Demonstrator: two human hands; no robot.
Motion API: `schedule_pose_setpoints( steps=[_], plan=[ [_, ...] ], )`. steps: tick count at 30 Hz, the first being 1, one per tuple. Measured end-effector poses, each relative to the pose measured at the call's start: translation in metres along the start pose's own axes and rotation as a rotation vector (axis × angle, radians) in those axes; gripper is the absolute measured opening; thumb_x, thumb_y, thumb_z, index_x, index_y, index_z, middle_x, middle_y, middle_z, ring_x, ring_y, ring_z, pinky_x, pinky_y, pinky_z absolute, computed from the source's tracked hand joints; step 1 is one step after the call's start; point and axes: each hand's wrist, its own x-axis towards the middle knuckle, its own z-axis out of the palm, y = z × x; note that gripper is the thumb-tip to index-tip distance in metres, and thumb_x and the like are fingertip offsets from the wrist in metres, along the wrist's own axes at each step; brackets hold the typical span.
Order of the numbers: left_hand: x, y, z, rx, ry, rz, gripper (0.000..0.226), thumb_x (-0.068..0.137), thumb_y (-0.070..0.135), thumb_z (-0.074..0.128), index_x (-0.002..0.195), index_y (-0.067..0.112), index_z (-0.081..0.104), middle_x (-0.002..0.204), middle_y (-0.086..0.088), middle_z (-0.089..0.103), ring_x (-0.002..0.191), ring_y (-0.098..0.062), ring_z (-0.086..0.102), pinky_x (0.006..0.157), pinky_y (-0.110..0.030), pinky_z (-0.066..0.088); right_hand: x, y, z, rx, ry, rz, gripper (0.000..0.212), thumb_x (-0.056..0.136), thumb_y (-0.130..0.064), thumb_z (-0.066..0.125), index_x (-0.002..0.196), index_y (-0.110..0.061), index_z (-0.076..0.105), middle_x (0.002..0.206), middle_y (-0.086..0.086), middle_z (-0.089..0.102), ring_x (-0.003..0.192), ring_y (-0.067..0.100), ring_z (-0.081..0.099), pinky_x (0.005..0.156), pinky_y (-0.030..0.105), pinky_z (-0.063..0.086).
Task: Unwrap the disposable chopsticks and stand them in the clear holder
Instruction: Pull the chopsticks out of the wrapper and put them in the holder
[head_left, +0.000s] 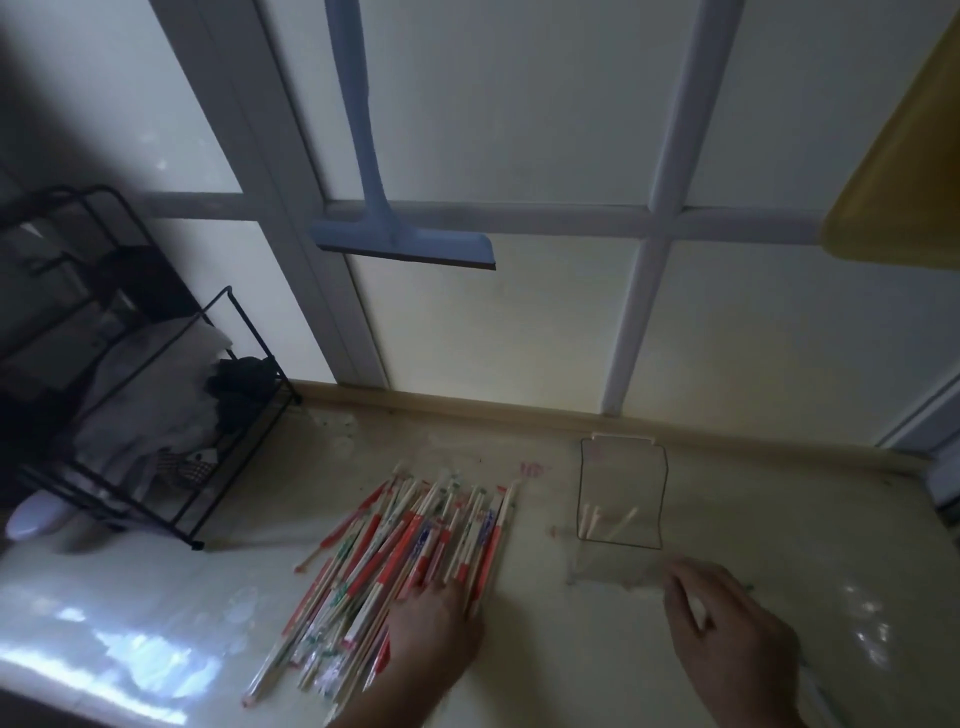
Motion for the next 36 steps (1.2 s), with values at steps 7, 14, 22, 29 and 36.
schedule_pose_setpoints(
  steps=[7, 14, 22, 29, 36],
  plan=[
    [0.001, 0.011, 0.005, 0.12, -0.022, 0.039, 0.03, 0.097, 0.037, 0.044, 0.11, 0.019, 0.064, 0.104, 0.001, 0.07, 0.09, -0.017, 0.067, 0.071, -0.027, 0.043, -0.027, -0.022, 0.019, 0.064, 0.019, -0.141, 0.015, 0.079, -0.021, 0.066, 0.068, -0.019, 0.076, 0.074, -0.005, 0.074, 0.042, 0.017, 0.058, 0.067, 0.023, 0.043],
    [-0.003, -0.001, 0.003, -0.031, -0.009, -0.003, 0.039, 0.096, 0.048, 0.041, 0.107, 0.017, 0.063, 0.104, -0.003, 0.071, 0.096, -0.026, 0.069, 0.076, -0.031, 0.05, -0.032, -0.035, 0.044, 0.197, -0.15, 0.035, 0.022, 0.082, -0.033, 0.055, 0.075, -0.026, 0.075, 0.073, -0.013, 0.07, 0.038, 0.008, 0.048, 0.051, 0.019, 0.039],
    [0.003, -0.019, 0.005, 0.014, 0.025, -0.048, 0.032, 0.098, 0.042, 0.039, 0.112, 0.021, 0.059, 0.101, 0.002, 0.071, 0.092, -0.021, 0.07, 0.07, -0.028, 0.046, -0.026, -0.05, 0.042, 0.195, -0.284, 0.058, 0.021, 0.076, -0.037, 0.054, 0.077, -0.03, 0.073, 0.071, -0.016, 0.067, 0.041, 0.005, 0.048, 0.051, 0.016, 0.037],
    [0.004, -0.023, -0.002, -0.068, -0.066, -0.076, 0.025, 0.092, 0.031, 0.048, 0.106, 0.019, 0.065, 0.101, 0.002, 0.07, 0.092, -0.019, 0.068, 0.07, -0.028, 0.047, -0.031, -0.059, 0.032, 0.2, -0.3, 0.06, 0.017, 0.075, -0.037, 0.055, 0.079, -0.033, 0.071, 0.071, -0.018, 0.067, 0.041, 0.005, 0.05, 0.05, 0.017, 0.038],
    [-0.017, -0.04, -0.012, -0.496, 0.082, 0.218, 0.019, 0.093, 0.037, 0.048, 0.087, 0.022, 0.058, 0.077, 0.01, 0.061, 0.064, -0.002, 0.055, 0.06, -0.023, 0.044, -0.014, -0.079, 0.015, 0.335, -0.377, 0.174, 0.013, 0.078, -0.032, 0.064, 0.089, -0.038, 0.069, 0.081, -0.023, 0.065, 0.045, -0.001, 0.052, 0.053, 0.007, 0.039]
  ],
)
